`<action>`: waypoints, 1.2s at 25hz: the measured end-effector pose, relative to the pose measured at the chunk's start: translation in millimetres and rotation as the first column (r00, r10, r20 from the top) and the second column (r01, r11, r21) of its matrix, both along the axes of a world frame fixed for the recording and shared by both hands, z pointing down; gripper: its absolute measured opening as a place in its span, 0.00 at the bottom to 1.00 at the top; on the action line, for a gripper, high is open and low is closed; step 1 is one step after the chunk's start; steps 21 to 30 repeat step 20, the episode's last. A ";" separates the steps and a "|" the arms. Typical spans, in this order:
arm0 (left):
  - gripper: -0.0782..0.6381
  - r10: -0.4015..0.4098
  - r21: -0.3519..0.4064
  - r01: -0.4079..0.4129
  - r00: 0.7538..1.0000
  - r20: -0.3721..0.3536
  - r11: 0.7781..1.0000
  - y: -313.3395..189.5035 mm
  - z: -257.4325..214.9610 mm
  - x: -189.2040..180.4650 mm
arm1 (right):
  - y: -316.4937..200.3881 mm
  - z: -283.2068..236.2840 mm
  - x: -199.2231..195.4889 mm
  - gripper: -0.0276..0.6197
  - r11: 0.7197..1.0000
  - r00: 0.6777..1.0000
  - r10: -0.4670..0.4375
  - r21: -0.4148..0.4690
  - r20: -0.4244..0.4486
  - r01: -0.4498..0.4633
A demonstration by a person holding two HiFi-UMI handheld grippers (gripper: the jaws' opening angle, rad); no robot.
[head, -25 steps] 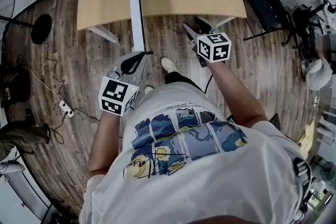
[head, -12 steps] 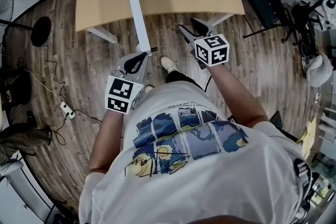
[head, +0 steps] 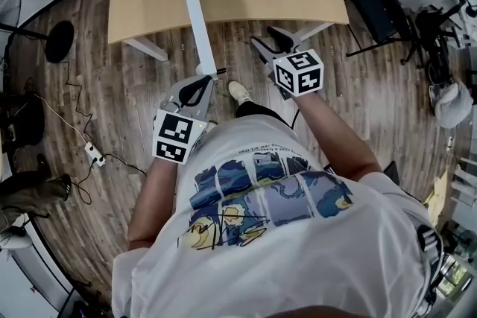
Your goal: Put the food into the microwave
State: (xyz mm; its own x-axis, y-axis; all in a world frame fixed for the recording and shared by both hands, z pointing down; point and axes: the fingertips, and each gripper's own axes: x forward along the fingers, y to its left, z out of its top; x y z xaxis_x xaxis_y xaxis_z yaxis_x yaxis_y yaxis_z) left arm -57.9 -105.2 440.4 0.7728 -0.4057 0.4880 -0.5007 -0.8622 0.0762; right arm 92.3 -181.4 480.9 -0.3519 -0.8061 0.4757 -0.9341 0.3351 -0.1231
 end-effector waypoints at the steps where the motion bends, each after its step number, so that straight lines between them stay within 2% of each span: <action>1: 0.12 -0.001 -0.001 0.001 1.000 -0.002 1.000 0.3 -0.1 -0.5 | 0.1 -0.5 -1.0 0.37 1.000 1.000 -0.002 0.001 -0.001 0.002; 30: 0.12 0.019 -0.013 -0.019 1.000 -0.006 1.000 1.2 -1.9 5.5 | -3.9 5.6 -3.6 0.37 0.999 0.999 -0.031 -0.011 -0.027 0.030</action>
